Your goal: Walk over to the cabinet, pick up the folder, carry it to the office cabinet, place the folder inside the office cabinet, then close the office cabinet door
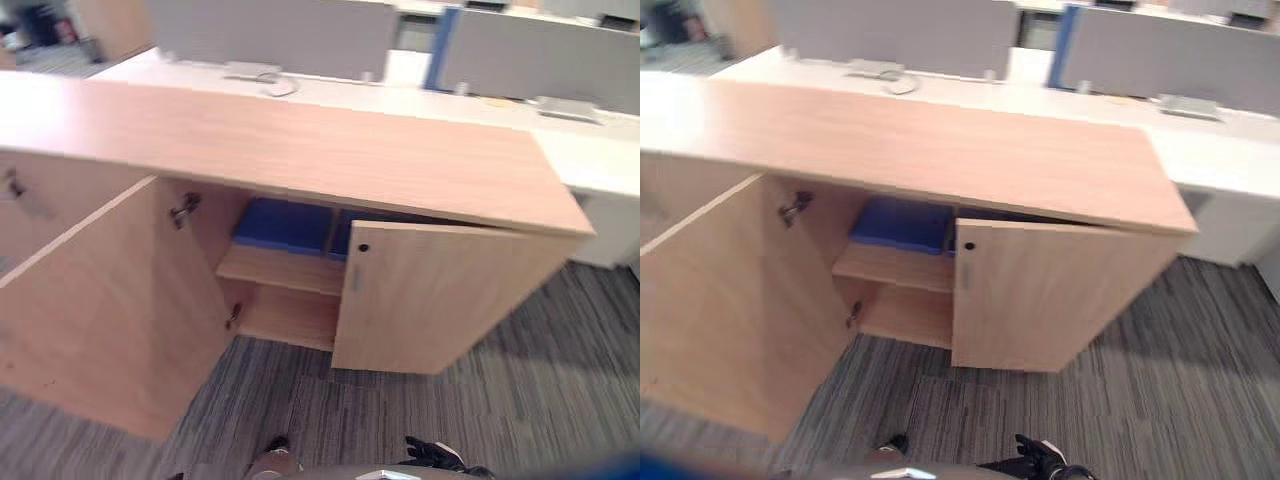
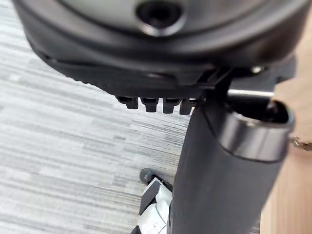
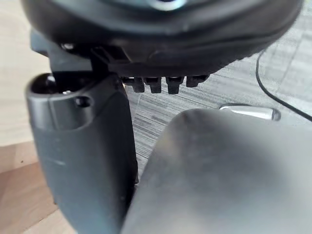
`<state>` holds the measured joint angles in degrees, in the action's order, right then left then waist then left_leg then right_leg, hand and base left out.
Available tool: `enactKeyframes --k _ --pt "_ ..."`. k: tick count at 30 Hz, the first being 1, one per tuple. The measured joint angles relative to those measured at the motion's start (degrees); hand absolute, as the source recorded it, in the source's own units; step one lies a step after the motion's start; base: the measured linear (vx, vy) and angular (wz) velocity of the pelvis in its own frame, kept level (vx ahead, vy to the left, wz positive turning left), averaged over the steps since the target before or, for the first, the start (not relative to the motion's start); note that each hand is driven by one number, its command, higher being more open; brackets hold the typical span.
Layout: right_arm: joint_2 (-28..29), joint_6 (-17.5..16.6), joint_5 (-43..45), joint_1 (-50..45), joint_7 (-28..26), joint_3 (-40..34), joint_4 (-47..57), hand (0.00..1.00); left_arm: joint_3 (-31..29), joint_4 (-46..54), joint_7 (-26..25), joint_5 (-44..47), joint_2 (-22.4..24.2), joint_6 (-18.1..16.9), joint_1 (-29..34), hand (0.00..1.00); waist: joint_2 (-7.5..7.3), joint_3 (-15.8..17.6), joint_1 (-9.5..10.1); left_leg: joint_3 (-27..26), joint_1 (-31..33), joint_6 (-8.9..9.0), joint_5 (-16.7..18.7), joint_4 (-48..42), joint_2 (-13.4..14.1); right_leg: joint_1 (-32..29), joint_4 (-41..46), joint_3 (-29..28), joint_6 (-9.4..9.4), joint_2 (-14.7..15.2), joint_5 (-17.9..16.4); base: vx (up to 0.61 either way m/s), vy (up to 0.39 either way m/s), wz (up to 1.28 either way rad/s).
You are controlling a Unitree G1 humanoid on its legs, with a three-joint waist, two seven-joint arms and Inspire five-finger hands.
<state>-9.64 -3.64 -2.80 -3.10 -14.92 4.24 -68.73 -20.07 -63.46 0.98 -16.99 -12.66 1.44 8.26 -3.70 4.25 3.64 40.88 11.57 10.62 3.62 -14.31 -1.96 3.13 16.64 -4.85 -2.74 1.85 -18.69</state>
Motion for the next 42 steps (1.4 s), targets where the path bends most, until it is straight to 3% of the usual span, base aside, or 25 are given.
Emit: enactKeyframes --k 3,4,6,7,9,11,12,13,15,18,19,22,27,32,34,38,42 --pt "1.1 1.5 -3.4 0.1 0.1 -8.3 -3.1 1.00 0.2 3.4 2.0 5.5 3.4 -1.9 2.9 1.00 0.80 0.5 2.65 3.1 1.3 1.36 -0.8 0.1 0.9 3.2 -4.9 4.5 1.38 -2.2 2.3 0.06 -0.121 0.88" --pt "1.2 1.5 -4.0 0.1 0.5 -9.7 -3.4 1.00 -0.6 2.8 1.9 7.1 3.9 -2.0 3.2 1.00 1.00 0.6 2.66 3.1 1.5 1.61 -1.2 0.1 1.0 3.5 -5.3 5.2 1.57 -2.5 2.4 0.05 -0.097 0.82" --pt "1.7 1.7 -4.8 0.0 2.4 -14.3 -3.3 1.00 -1.1 1.5 1.5 10.9 4.9 -2.0 3.5 1.00 1.65 1.2 2.19 -0.4 3.2 0.15 -5.1 2.5 1.6 3.8 -5.7 9.1 2.44 -2.9 2.9 -0.02 -0.088 0.94" --pt "2.1 1.8 -5.1 0.0 3.4 -16.9 -3.2 1.00 -1.1 1.6 0.6 12.6 5.1 -2.0 2.5 1.00 1.07 1.7 1.69 -7.1 3.7 -3.96 -6.0 4.1 3.0 3.7 -6.2 11.5 3.17 -2.6 3.4 -0.06 -0.059 1.08" --pt "2.7 1.6 -5.0 -0.1 5.8 -21.4 -2.7 1.00 -0.9 2.5 -0.6 14.4 6.0 -1.7 1.8 1.00 1.72 4.6 1.16 -33.7 12.2 -7.16 1.1 -16.8 8.3 3.8 -6.4 16.9 3.71 -2.0 3.7 -0.01 -0.043 1.06" --pt "2.9 1.7 -4.8 -0.5 7.0 -21.8 -1.7 1.00 -0.8 4.8 -1.8 15.5 6.6 -1.8 3.4 1.00 2.05 4.4 1.23 -45.1 11.3 -7.20 5.7 -26.2 11.9 4.1 -6.9 19.0 3.39 -1.3 3.9 0.08 -0.011 0.67" --pt "2.8 1.7 -4.8 -0.5 7.4 -21.9 -1.5 1.00 -0.5 5.3 -2.1 15.5 6.6 -1.8 4.0 1.00 2.28 4.2 1.07 -48.1 9.5 -7.19 7.6 -27.6 12.4 4.2 -7.2 20.2 3.16 -1.0 4.1 0.12 0.040 0.86" --pt "2.8 1.7 -3.6 -1.0 7.8 -22.5 -1.0 1.00 -0.6 5.8 -2.8 16.6 6.9 -2.2 4.1 1.00 2.99 3.9 0.96 -50.9 7.1 -7.62 10.7 -26.5 12.8 4.3 -7.4 22.1 2.74 -0.9 4.3 0.13 0.068 0.85" --pt "3.3 1.8 -3.1 -1.0 8.2 -24.8 -0.7 1.00 -1.1 7.8 -3.8 17.7 7.6 -2.8 3.9 1.00 3.10 4.0 0.95 -53.5 6.0 -8.80 11.5 -20.8 11.3 3.9 -7.2 24.5 2.48 -0.4 4.4 0.12 0.092 1.13" --pt "5.5 1.4 -0.9 -1.2 8.7 -25.6 -0.4 1.00 -0.7 11.8 -4.5 17.7 8.5 -3.3 5.2 1.00 0.45 2.7 1.06 -52.3 2.0 -11.15 8.2 -10.8 5.4 4.4 -7.0 25.0 1.39 2.7 5.1 0.07 0.077 0.81" --pt "6.0 1.0 -0.5 -1.2 8.6 -25.5 0.5 1.00 0.0 12.8 -4.5 17.8 8.8 -3.4 5.6 1.00 0.36 2.3 0.90 -51.1 0.7 -11.70 6.4 -7.4 3.7 4.5 -6.8 25.1 1.29 3.5 5.6 0.06 0.064 0.64" --pt "6.3 0.2 0.8 -1.0 8.7 -25.3 1.8 1.00 1.7 16.6 -4.1 17.8 9.7 -3.5 4.2 1.00 0.80 1.5 0.54 -48.1 -0.6 -12.37 0.7 0.6 1.2 3.7 -7.3 25.4 -0.18 4.4 7.9 -0.02 0.021 0.66" --pt "5.9 0.1 0.7 -1.1 8.7 -23.2 3.8 1.00 1.7 27.1 -3.9 17.5 12.4 -3.4 6.5 1.00 3.00 1.0 -0.19 -47.8 -8.3 -12.50 -9.4 18.8 0.1 3.7 -8.6 25.3 -0.80 4.3 9.7 -0.06 -0.055 0.07" --pt "5.9 0.3 0.6 -1.6 8.7 -21.6 5.5 1.00 1.5 37.0 -3.9 16.8 12.8 -3.3 6.2 1.00 3.32 1.1 -0.90 -48.7 -8.5 -12.63 -10.0 19.7 -0.3 4.0 -10.5 24.7 -0.69 4.4 9.5 -0.09 -0.001 -0.12" --pt "5.6 0.6 0.4 -1.6 8.5 -20.6 5.6 1.00 1.1 40.8 -3.6 16.8 12.4 -3.3 5.5 1.00 3.07 0.9 -1.03 -49.9 -8.5 -12.76 -10.0 19.7 -1.3 4.2 -11.9 24.5 -1.13 5.5 7.6 -0.10 0.008 -0.24" --pt "4.9 0.7 -0.1 -2.3 8.1 -20.8 5.8 1.00 0.1 42.3 -3.4 16.8 12.4 -3.2 3.6 1.00 3.97 -0.1 -1.85 -50.2 -8.7 -12.86 -10.0 19.7 -1.5 4.3 -12.0 24.3 -1.36 5.7 7.2 -0.04 0.011 -0.06" --pt "5.0 1.1 -1.7 -2.4 7.9 -20.8 5.6 1.00 -4.1 43.3 -4.4 16.7 9.3 -1.7 1.3 1.00 2.70 -0.5 -1.96 -51.8 -9.4 -13.06 -8.9 19.7 -1.7 4.8 -12.8 22.8 -1.88 6.0 7.7 0.07 0.011 -0.19"
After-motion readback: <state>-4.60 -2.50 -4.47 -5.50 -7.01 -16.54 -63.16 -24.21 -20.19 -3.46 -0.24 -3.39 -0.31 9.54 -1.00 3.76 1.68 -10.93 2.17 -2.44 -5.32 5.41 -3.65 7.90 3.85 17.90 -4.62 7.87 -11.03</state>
